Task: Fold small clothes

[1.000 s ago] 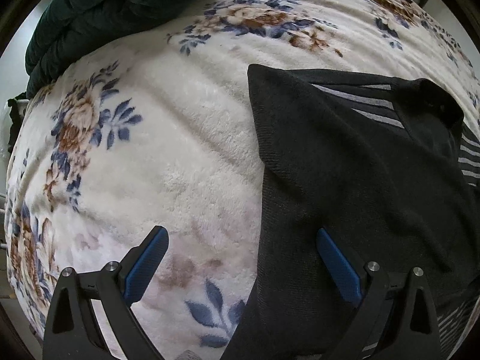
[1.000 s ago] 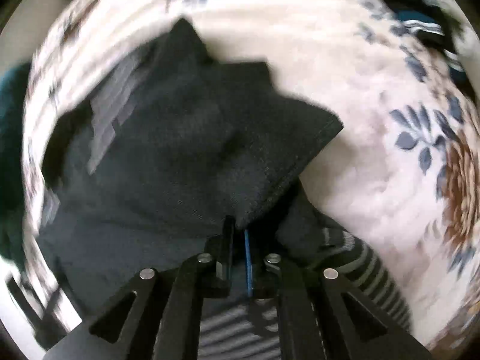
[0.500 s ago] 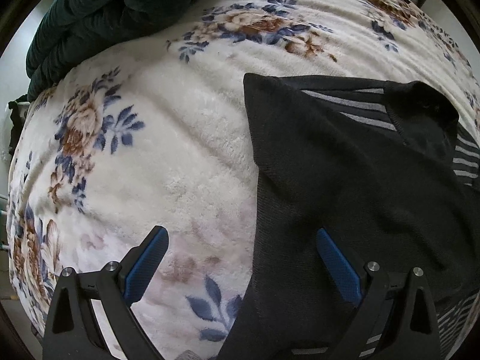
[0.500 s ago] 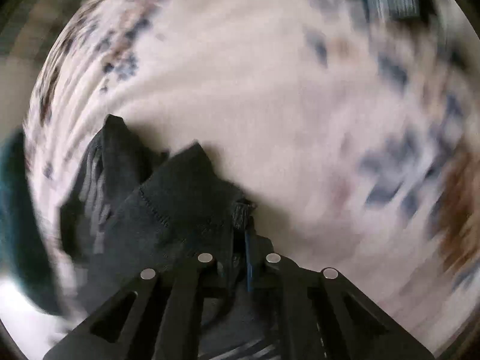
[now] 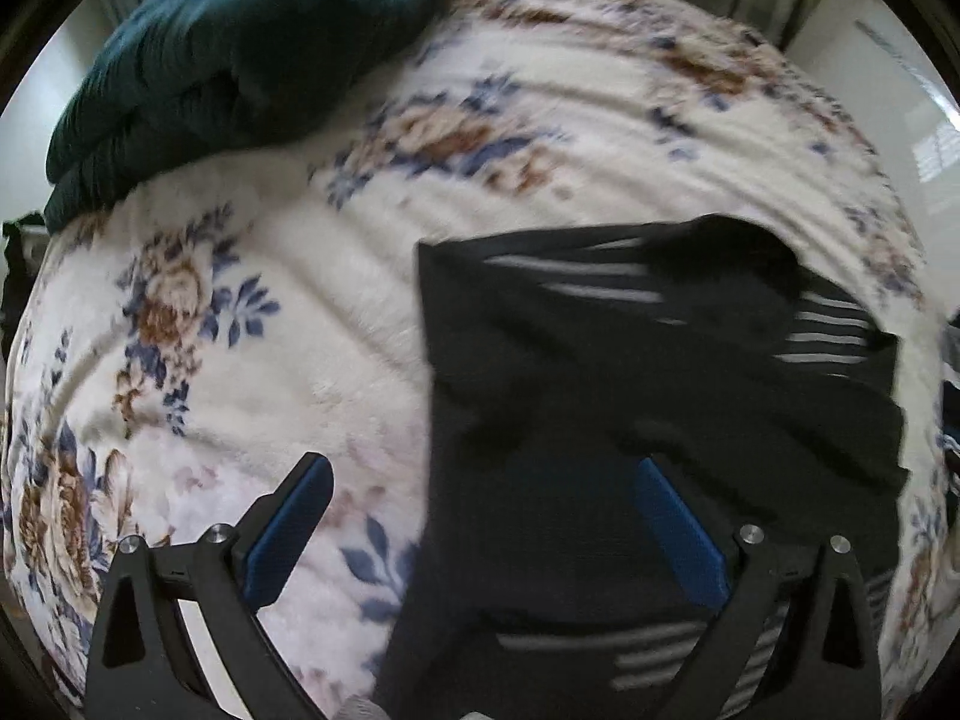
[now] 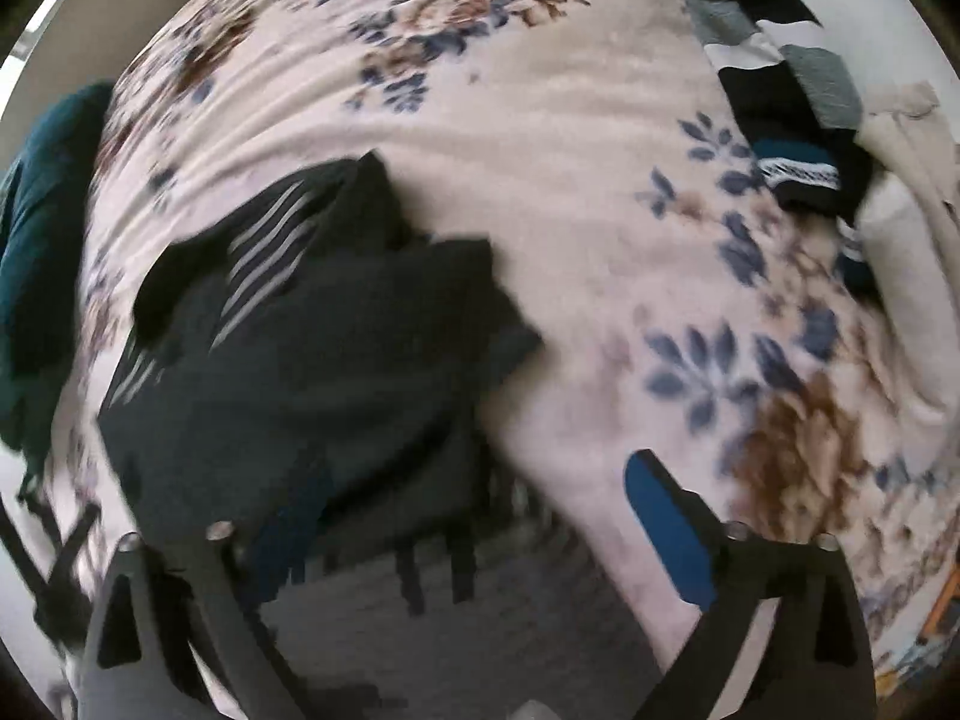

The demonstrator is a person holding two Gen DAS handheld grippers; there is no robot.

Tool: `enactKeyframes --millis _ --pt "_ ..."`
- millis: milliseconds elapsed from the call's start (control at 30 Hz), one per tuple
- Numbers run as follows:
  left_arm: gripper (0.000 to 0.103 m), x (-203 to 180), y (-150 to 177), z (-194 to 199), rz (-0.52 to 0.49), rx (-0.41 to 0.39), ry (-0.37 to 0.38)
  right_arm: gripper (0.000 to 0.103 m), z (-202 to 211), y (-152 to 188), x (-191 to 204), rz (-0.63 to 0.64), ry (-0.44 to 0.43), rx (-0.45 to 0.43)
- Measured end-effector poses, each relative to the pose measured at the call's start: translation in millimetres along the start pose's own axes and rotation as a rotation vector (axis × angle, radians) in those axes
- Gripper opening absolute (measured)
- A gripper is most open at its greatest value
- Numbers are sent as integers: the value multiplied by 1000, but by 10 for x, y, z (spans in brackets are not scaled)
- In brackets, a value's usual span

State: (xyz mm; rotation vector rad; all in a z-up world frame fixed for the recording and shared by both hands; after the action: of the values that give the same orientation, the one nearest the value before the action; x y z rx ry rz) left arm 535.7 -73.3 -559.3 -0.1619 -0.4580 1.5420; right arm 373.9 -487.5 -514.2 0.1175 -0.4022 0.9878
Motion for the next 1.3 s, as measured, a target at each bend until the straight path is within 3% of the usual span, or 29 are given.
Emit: enactKeyframes --millis 133,267,367,533,633,700,767,800,833,900,933,1000,1200,1300 --pt "103 -301 151 465 -24 -37 19 103 545 231 -291 39 -15 16" --pt "103 -705 687 864 -70 -8 13 103 736 409 -550 115 -34 75" --pt "103 -1177 1361 1065 -85 80 32 103 706 411 -722 201 -39 145" --pt "103 -2296 2654 1194 -135 304 129 102 742 283 -1005 343 -41 222" --pt "103 -2929 3258 1194 -130 429 227 90 776 145 -1123 399 -48 269" --pt "103 -3233 3526 1163 -117 479 287 77 759 41 -1129 428 -62 290" --pt "99 -3445 3738 1082 -131 484 267 69 707 -93 -1098 463 -68 297" --pt "85 -3510 3811 1005 -149 485 244 69 674 -178 -1067 478 -75 293" --pt "65 -3545 3866 912 -171 474 200 69 659 -227 -1043 480 -85 287" --pt "42 -3535 3855 831 -200 415 136 69 520 -460 -935 456 -159 288" --pt "25 -3519 3819 836 -198 388 140 69 472 -536 -904 435 -183 286" --pt "7 -3473 3741 894 -201 343 155 69 221 -832 -784 378 -261 293" --pt "6 -3321 3620 1013 -179 319 233 69 -543 -1557 -399 280 -363 276" --pt "6 -3223 3505 1120 -137 315 264 69 -973 -1757 -210 210 -432 329"
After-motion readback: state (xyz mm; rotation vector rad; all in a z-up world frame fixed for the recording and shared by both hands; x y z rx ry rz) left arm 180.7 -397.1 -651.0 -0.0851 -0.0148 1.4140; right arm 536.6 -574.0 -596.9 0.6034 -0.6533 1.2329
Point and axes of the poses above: each gripper's, at about its wrist camera, not at the fingertips, and z roughly against the way its jaws point, x to its left, y to its underside, the point moved 8 cm from there along -z, roughly the way its jaws point, and after that the axes turned 12 degrees about -y, right-handed, at the moved point
